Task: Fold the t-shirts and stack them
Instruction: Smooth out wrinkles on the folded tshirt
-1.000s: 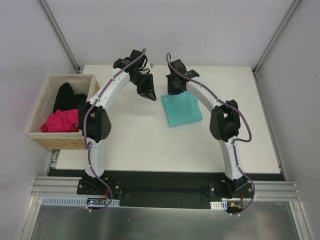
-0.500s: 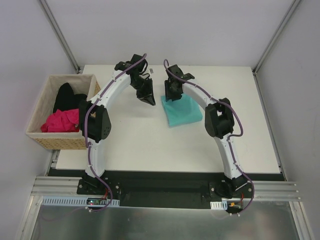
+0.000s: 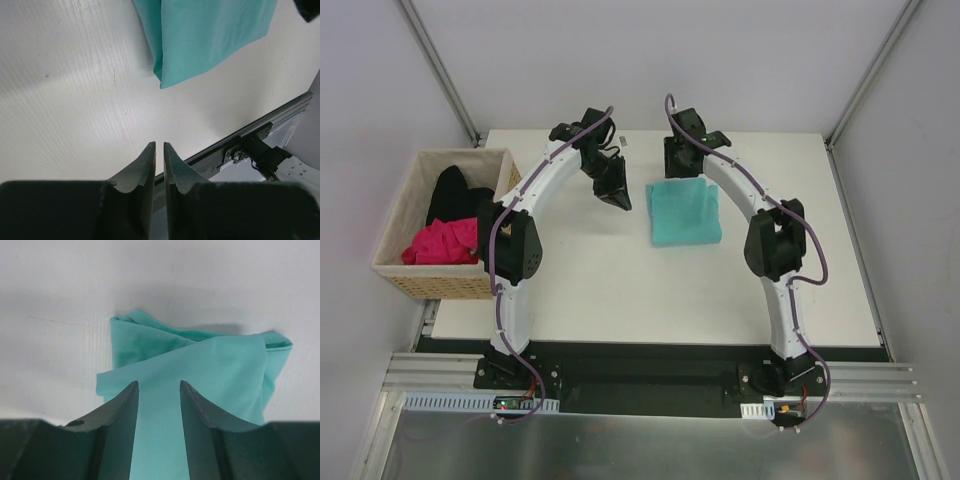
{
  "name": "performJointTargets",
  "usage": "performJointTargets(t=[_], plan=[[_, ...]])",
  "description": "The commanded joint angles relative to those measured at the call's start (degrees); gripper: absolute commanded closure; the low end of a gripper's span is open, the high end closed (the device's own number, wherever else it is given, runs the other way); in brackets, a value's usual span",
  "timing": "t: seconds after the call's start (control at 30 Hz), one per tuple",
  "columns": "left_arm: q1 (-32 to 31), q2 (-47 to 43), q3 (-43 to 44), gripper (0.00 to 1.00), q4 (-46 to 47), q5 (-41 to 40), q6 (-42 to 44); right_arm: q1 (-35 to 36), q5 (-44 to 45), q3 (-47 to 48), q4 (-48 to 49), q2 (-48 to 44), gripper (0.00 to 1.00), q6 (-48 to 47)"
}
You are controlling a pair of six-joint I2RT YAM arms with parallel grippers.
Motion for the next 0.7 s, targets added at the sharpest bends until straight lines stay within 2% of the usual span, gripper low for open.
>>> performJointTargets(t=[0.0,0.17,0.53,0.63,0.67], plan=[[0.4,-3.62,0.82,0.9,0.9,0.86,-0.51,-0.39,3.47,-2.86,0.91,-8.52,0.59,-1.52],[0.4,-5.12,-2.08,0.9,1.86,0.51,-0.95,-0.74,4.36,-6.92,2.05,-11.25,0.58,-1.43],[0.4,-7.67,-5.34,0.9,3.19,-0.37,-1.83,-1.35,5.76,-7.88,1.0,-9.5,0.6,-1.52],[0.4,-8.02,-6.04,0.9,3.45,-0.54,-1.91,-2.58,5.94,-9.12,0.91,-8.71,0.72,-1.17],[0.4,-8.11,-6.13,0.9,3.54,-0.54,-1.91,-2.93,5.5,-9.55,0.73,-8.36,0.81,-0.82]])
